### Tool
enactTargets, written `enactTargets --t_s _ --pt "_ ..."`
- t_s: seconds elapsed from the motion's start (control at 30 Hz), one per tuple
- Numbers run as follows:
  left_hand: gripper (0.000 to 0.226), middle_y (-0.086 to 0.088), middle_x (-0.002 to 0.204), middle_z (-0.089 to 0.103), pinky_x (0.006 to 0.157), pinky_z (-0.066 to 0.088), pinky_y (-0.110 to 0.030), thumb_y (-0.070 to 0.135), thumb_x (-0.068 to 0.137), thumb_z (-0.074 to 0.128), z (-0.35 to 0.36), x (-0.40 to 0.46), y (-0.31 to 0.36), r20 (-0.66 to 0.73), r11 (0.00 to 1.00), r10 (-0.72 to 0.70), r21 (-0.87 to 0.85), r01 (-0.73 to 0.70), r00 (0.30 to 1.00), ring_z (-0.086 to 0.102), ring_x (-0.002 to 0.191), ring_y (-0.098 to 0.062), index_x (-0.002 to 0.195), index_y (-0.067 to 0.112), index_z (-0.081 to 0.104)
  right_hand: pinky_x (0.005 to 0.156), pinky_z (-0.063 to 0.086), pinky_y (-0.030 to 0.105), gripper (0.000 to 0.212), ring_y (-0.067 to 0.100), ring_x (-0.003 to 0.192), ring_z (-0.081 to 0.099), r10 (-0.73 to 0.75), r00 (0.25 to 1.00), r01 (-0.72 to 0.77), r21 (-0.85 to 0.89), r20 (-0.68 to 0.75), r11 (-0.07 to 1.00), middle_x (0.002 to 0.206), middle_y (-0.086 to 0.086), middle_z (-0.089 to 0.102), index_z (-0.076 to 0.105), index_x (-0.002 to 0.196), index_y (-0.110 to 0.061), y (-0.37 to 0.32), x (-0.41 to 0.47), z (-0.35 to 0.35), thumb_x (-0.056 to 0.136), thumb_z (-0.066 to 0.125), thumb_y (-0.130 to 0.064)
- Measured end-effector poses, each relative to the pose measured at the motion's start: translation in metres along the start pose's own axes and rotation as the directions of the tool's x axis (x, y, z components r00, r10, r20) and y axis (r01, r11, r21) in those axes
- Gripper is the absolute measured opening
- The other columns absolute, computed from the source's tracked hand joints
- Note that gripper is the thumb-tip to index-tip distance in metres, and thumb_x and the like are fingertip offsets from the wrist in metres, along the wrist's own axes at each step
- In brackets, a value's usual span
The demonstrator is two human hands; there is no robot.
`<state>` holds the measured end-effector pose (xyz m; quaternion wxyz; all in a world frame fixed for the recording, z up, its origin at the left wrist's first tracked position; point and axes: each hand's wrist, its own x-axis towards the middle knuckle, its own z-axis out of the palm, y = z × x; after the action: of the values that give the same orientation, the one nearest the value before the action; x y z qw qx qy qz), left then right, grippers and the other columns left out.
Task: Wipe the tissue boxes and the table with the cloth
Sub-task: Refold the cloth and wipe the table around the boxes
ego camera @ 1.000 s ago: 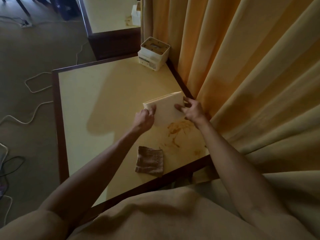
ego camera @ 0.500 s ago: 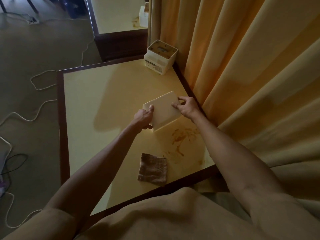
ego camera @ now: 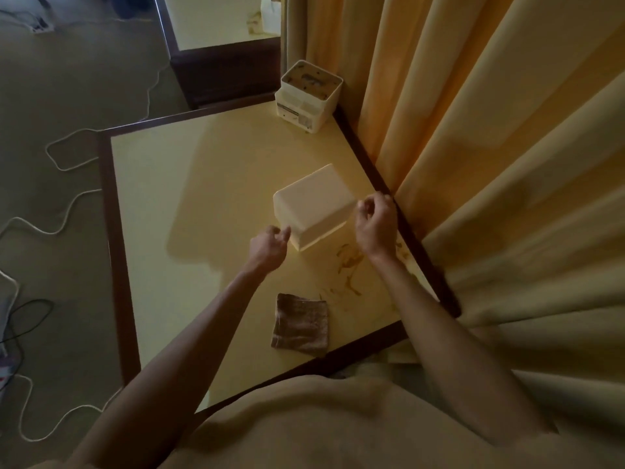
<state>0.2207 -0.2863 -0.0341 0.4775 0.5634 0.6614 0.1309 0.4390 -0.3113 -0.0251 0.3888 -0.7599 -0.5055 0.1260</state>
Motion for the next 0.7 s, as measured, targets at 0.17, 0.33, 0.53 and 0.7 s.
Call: enactTargets --t_s 0.17,0.33,0.53,0.7 --pt "0.026 -0.01 0.122 0.069 0.087 0.053 -0.024 0.015 0.101 0.059 0.033 -0.062 -0.069 0.117 0.831 0.44 0.323 -0.453 0.891 0.067 0.102 -0.02 0.124 0.008 0.066 0.078 0.056 0.04 0.007 0.024 0.088 0.058 -0.382 0.809 0.448 -0.05 0.446 0.892 0.095 0.008 0.064 0.066 0.098 -0.009 0.039 -0.127 0.012 0.098 0.059 -0.012" --pt "0.064 -0.002 0.154 0.045 0.117 0.039 -0.039 0.043 0.094 0.062 0.053 -0.076 -0.119 0.411 0.567 0.56 0.444 -0.694 0.72 0.045 0.14 -0.019 0.15 0.019 0.043 0.105 0.051 0.047 0.04 0.032 0.13 0.057 -0.29 0.651 0.483 -0.089 0.701 0.871 0.137 0.012 0.063 0.064 0.134 -0.007 0.065 -0.185 0.035 0.097 0.065 -0.023" --pt "0.096 -0.006 0.168 -0.01 0.126 -0.003 -0.048 0.072 0.091 0.032 0.054 -0.064 -0.138 0.531 0.361 0.42 0.646 -0.673 0.736 -0.016 0.153 -0.026 0.162 0.017 -0.001 0.124 0.001 0.036 0.061 0.021 0.157 0.016 -0.197 0.672 0.472 -0.207 0.714 0.857 0.167 0.003 0.027 0.036 0.157 -0.011 0.076 -0.196 0.027 0.103 0.056 -0.031" --pt "0.102 -0.005 0.164 -0.021 0.117 -0.022 -0.042 0.08 0.089 0.035 0.058 -0.045 -0.126 0.626 0.277 0.408 0.608 -0.744 0.664 -0.024 0.151 -0.027 0.162 0.022 -0.007 0.129 -0.001 0.042 0.062 0.016 0.158 0.002 -0.066 0.722 0.357 -0.288 0.689 0.889 0.17 0.0 0.015 0.026 0.16 -0.011 0.075 -0.204 0.019 0.107 0.05 -0.031"
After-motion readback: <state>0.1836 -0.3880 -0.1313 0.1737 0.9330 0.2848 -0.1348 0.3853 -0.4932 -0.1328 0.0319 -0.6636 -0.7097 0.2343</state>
